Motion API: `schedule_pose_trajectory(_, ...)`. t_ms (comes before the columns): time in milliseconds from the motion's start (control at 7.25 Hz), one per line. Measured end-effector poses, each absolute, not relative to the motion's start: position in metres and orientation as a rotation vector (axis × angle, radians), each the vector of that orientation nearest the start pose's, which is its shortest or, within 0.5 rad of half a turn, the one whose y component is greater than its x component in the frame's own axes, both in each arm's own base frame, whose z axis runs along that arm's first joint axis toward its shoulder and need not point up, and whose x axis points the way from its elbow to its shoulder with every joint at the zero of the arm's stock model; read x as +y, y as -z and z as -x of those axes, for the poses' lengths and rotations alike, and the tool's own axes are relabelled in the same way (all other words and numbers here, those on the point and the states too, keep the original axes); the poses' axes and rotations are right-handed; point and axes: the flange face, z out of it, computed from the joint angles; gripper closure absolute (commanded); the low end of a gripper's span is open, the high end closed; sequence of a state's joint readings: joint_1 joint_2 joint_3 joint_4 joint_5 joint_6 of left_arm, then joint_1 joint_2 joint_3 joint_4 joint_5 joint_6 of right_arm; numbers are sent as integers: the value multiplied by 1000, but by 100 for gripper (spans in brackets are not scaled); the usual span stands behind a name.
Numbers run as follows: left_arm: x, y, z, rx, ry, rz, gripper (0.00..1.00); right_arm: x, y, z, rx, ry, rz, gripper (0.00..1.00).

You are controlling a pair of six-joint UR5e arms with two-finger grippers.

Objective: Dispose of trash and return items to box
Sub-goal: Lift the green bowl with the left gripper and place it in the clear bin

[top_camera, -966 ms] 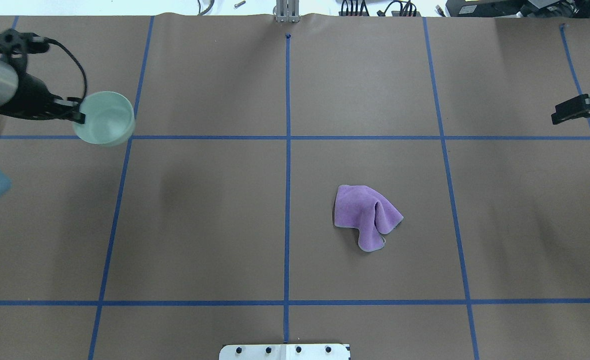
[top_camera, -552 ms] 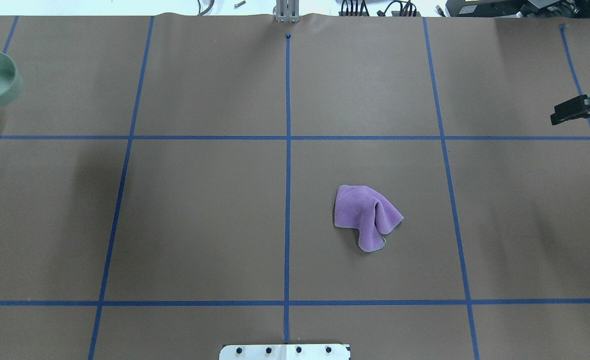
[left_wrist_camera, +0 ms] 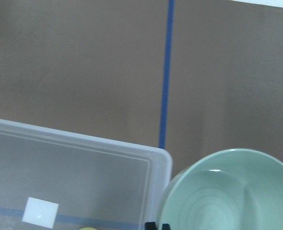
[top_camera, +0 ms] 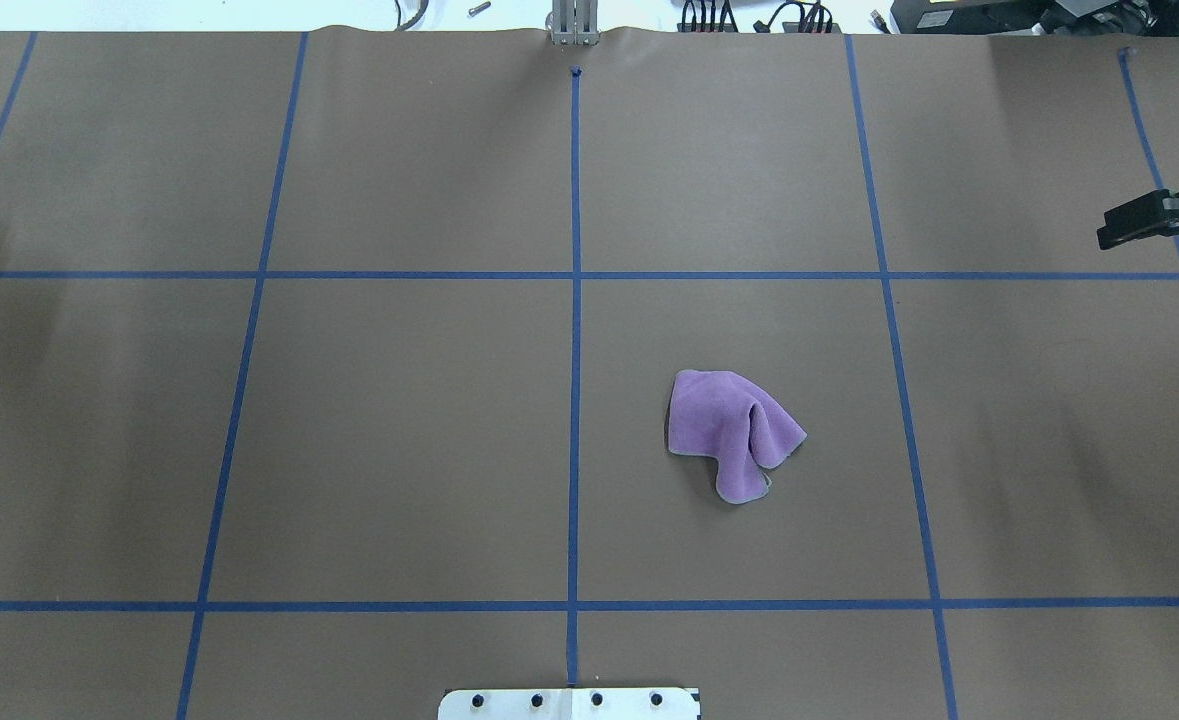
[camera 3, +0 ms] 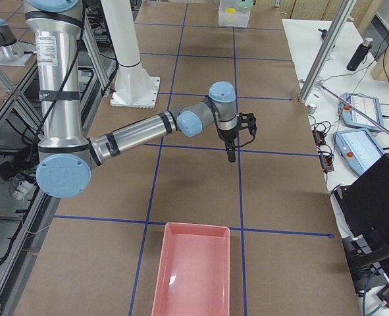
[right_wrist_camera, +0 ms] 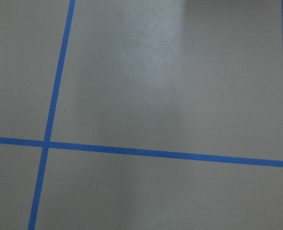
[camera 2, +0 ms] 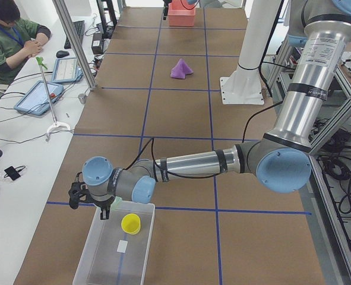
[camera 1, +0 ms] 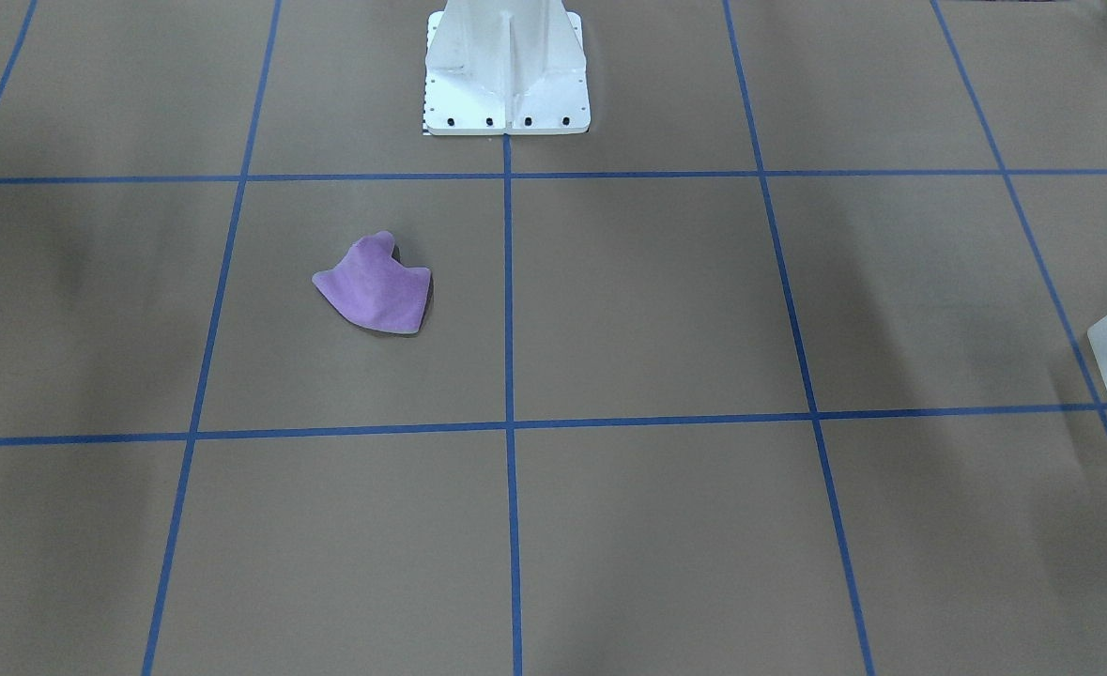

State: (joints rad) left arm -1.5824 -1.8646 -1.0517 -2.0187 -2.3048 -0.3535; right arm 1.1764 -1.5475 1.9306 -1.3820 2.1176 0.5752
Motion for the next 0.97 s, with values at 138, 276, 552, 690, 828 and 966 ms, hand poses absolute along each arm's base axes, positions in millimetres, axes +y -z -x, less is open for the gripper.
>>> schedule_pose_trajectory(138,-614,-730,77,734,286,-54,100,-497,-458,120,-728,-12,-246,0)
schedule_pose_trajectory(276,-612,-747,79,722,303,-29,100,-498,-457,122,-726,-9,-249,0)
schedule_pose_trajectory(552,-616,-761,78,700,343,-12,100,-501,-454,126,-723,-5,-257,0)
schedule_pose_trajectory(690,-623,-758,74,692,364,-10,100,-503,-452,127,-721,-4,-261,0)
schedule_pose_trajectory(828,-630,-752,67,690,380,-8,100,-504,-452,129,-719,-2,-263,0)
schedule_pose_trajectory(966,-635,-748,57,689,384,-5,100,-504,-452,130,-718,0,-263,0)
